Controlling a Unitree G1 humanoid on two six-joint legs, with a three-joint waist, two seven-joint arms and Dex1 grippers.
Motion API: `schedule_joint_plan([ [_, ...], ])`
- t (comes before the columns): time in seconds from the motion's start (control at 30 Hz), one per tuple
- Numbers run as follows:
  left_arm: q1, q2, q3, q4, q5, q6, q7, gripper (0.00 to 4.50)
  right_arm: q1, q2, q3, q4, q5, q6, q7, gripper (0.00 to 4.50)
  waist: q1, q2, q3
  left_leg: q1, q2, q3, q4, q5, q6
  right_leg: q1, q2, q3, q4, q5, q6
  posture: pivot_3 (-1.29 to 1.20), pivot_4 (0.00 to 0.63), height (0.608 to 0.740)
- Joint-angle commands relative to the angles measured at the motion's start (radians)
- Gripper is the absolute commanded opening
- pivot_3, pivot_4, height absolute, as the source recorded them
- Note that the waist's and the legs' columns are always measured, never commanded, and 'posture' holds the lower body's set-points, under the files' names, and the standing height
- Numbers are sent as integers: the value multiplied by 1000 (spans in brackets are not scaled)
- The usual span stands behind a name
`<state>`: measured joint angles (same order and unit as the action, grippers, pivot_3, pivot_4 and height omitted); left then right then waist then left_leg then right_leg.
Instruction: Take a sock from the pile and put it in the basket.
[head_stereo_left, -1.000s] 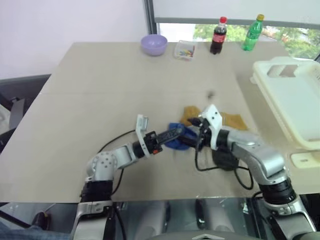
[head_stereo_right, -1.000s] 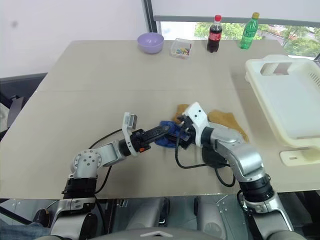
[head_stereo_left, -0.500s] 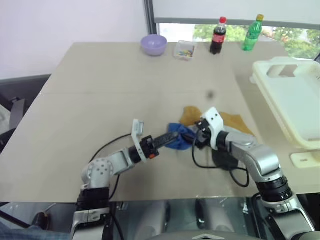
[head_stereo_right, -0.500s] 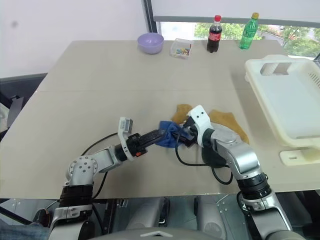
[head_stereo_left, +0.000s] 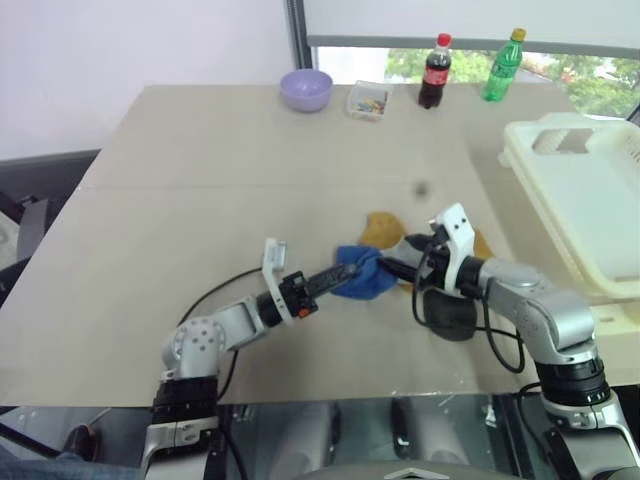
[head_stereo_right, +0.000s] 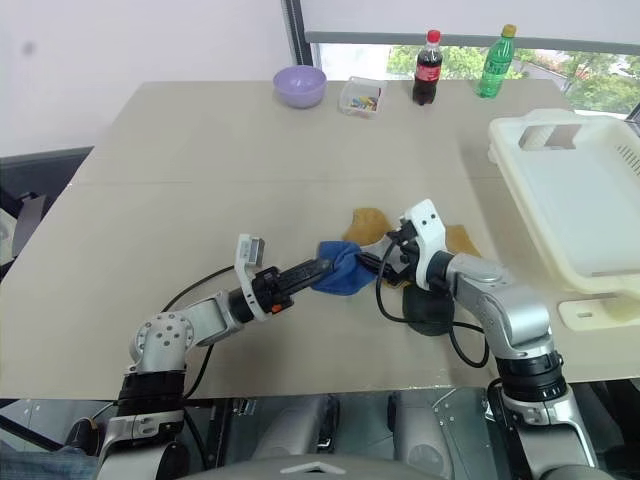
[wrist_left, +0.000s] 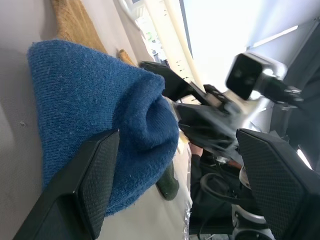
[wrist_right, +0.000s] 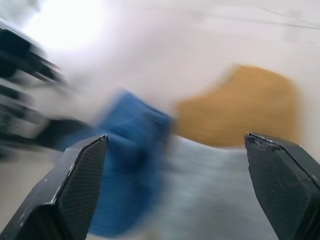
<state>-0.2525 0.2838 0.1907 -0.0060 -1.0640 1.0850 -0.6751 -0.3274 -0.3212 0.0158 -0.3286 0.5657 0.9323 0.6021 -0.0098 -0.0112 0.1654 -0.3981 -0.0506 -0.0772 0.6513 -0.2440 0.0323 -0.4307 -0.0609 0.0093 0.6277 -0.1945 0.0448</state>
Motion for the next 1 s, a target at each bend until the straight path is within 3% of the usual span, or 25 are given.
schedule_joint_plan([
  [0.03,-4,6,2,-1,-4,4,-7,3999,31,7,-46,-31,107,66,15,4448,0,0,0,0,0,0,0,0,0,0,0,0,0,0,0,0,150,735],
  [0.2,-4,9,-2,2,4,1,-8,3999,44,23,-46,63,101,128,-62,4448,-1,0,0,0,0,1,0,0,0,0,-1,0,0,0,0,0,150,735],
  [0.5,-5,3,4,5,1,-4,-3,3999,-44,79,-130,206,12,-148,-145,4448,0,0,-1,2,0,2,2,0,0,2,4,1,1,1,0,0,150,735],
  [0.73,-7,1,2,12,7,-10,-4,3999,-10,104,-113,108,160,-24,-91,4448,-2,0,-1,1,2,2,1,0,0,0,6,3,1,1,-1,0,150,735],
  [1.0,-12,-2,9,12,2,-12,-4,3999,-13,148,-68,116,189,59,-134,4448,-2,0,-1,1,1,3,2,0,0,0,6,3,1,1,-1,0,150,735],
])
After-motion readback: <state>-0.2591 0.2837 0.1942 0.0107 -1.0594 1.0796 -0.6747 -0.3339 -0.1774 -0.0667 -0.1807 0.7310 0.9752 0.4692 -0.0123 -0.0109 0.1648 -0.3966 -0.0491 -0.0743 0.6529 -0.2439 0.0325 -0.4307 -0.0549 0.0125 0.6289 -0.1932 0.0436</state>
